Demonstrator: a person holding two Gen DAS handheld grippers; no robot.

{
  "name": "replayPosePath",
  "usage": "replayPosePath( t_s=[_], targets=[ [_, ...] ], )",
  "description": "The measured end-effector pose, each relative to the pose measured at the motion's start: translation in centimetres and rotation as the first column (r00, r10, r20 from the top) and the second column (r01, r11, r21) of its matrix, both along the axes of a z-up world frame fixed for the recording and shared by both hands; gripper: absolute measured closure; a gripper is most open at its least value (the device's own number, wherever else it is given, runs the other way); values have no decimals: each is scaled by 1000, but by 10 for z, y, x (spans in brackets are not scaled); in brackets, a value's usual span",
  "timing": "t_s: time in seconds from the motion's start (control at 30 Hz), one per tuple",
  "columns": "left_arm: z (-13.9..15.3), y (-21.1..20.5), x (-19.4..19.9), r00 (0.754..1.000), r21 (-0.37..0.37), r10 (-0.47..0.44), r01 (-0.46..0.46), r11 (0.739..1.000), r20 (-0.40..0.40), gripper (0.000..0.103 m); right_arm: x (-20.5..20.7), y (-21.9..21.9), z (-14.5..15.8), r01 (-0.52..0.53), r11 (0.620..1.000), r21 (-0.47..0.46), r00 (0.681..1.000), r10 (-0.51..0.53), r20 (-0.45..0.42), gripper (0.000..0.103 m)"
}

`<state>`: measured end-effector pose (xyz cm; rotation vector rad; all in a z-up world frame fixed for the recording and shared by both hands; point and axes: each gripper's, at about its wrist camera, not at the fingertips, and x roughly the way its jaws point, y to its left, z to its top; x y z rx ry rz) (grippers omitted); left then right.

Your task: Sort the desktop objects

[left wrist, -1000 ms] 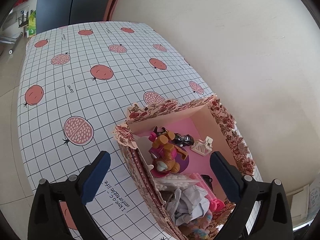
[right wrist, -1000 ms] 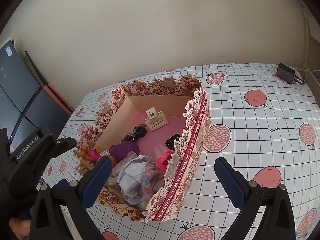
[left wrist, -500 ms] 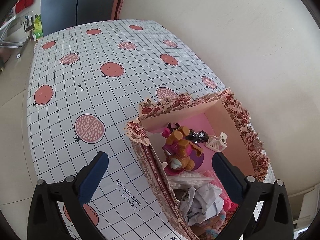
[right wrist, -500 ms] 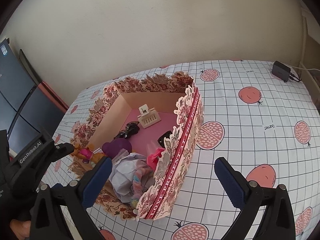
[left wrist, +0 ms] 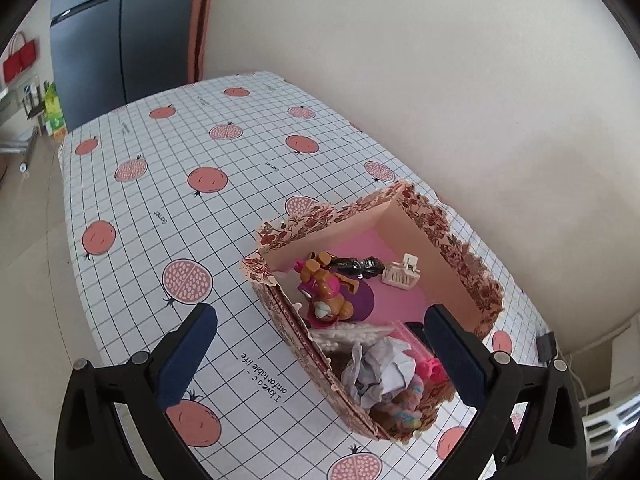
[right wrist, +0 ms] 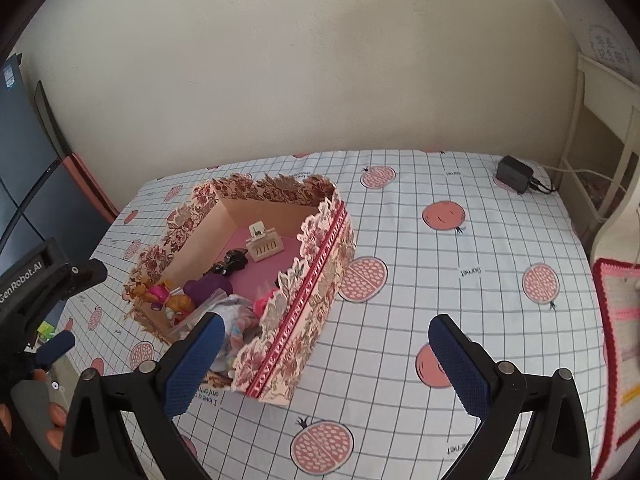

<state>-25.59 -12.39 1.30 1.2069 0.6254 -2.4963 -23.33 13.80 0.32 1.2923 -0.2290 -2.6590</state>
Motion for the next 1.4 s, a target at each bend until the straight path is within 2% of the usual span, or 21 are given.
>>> replayPosePath(
  t_s=[0.17,0.33,0.47,0.57,0.67,0.93,1.13,1.3,1.4],
  targets=[
    [19,19,18,991,-18,-132,132,991,-17,0,34,26,2,64,996,-56,995,-60,82,0],
    [30,47,45,962,-39,-273,273,961,10,0,67,42,20,98,995,-30,991,-95,89,0],
    [36,61,70,941,-79,-337,338,938,26,0,93,53,33,112,994,0,990,-112,80,0],
    [38,67,90,942,-144,-331,336,931,62,0,110,58,41,112,994,13,990,-112,80,0],
    [38,68,107,939,-175,-330,342,923,96,0,125,61,50,110,994,24,991,-111,70,0],
    [51,74,139,931,-203,-354,365,909,88,0,154,67,64,121,992,34,990,-123,72,0],
    [63,84,149,924,-227,-373,381,896,81,0,163,71,74,131,991,34,989,-133,67,0],
    [66,87,153,933,-252,-343,360,898,111,0,168,72,81,141,989,34,988,-143,66,0],
    [70,87,158,933,-249,-345,359,899,101,0,171,71,84,140,990,34,988,-142,63,0]
  ],
)
